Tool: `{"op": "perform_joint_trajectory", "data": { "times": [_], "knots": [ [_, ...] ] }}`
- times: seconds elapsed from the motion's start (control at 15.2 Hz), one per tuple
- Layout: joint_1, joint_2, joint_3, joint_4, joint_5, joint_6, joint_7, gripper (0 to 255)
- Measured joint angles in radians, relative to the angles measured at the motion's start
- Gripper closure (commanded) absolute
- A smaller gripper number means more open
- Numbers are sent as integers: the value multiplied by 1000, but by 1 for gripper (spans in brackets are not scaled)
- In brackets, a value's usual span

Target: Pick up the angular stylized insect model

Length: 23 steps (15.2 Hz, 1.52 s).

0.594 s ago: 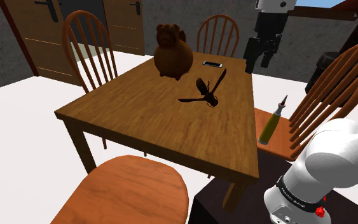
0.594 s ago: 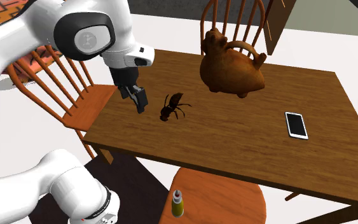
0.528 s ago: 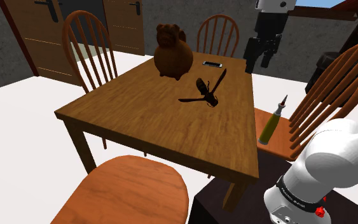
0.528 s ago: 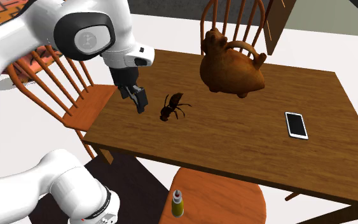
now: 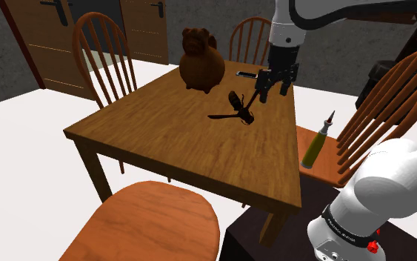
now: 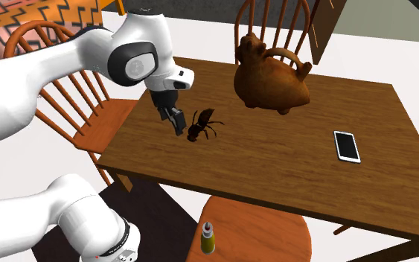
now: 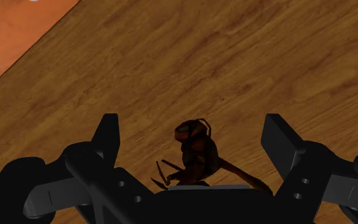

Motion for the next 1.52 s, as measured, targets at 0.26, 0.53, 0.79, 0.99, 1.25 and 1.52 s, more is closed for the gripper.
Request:
{"op": "perform_joint_trajectory", "data": {
  "times": [0.26,0.53,0.79,0.99,1.25,1.52],
  "knots": [
    [-20,97,32,-31,-16,135,72,0],
    [-39,206,64,-51,-38,266,149,0],
    [-47,236,64,-86,-49,334,158,0],
    [-45,251,70,-114,-50,376,170,0],
    [-46,254,68,-123,-51,389,169,255],
    [-47,254,68,-124,-51,390,169,255]
  ]
}}
